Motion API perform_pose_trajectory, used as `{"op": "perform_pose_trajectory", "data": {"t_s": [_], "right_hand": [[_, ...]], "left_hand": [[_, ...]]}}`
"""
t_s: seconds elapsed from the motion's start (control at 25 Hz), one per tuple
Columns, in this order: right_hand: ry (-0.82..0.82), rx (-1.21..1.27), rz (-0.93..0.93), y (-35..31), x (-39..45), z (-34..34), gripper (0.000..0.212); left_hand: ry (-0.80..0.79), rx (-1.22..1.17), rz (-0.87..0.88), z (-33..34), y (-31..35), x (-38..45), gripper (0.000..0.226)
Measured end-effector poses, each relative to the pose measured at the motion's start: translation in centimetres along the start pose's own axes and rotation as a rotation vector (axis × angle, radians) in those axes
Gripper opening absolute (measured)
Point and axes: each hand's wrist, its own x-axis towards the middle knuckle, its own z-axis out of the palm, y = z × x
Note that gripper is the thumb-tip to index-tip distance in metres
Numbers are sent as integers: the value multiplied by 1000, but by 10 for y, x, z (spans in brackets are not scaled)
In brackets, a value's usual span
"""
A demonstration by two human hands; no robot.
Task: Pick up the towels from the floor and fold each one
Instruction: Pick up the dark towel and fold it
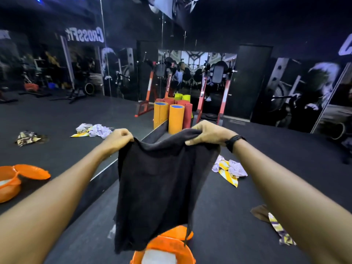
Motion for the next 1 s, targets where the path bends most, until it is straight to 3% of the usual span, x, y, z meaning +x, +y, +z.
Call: {"op": "perform_pose_trajectory", "data": {"t_s": [0.12,0.2,0.36,0.52,0.72,0.8,0.88,1.0], "right_hand": [[23,-95,-150,-23,41,-1,21],[53,-231,-241,-32,65,1,24],[110,-212,-351,-33,97,-6,22],[106,10,-352,-17,108,-26,45],[-12,210,-289,35,115,-17,12],[38,214,-378,37,126,-15,5],[35,151,-437,31,134,-18,10],[-72,159,-438,38,133,-22,19]], "left_hand": [[-324,-120,10,15,11,7,10],[-393,-220,94,27,32,11,24],[-253,-325,214,43,72,30,46],[-215,-136,313,48,76,51,30],[15,-369,300,50,89,52,13],[-27,-346,311,51,94,53,4],[-54,-244,347,58,100,55,13],[79,-250,409,67,116,58,12]]}}
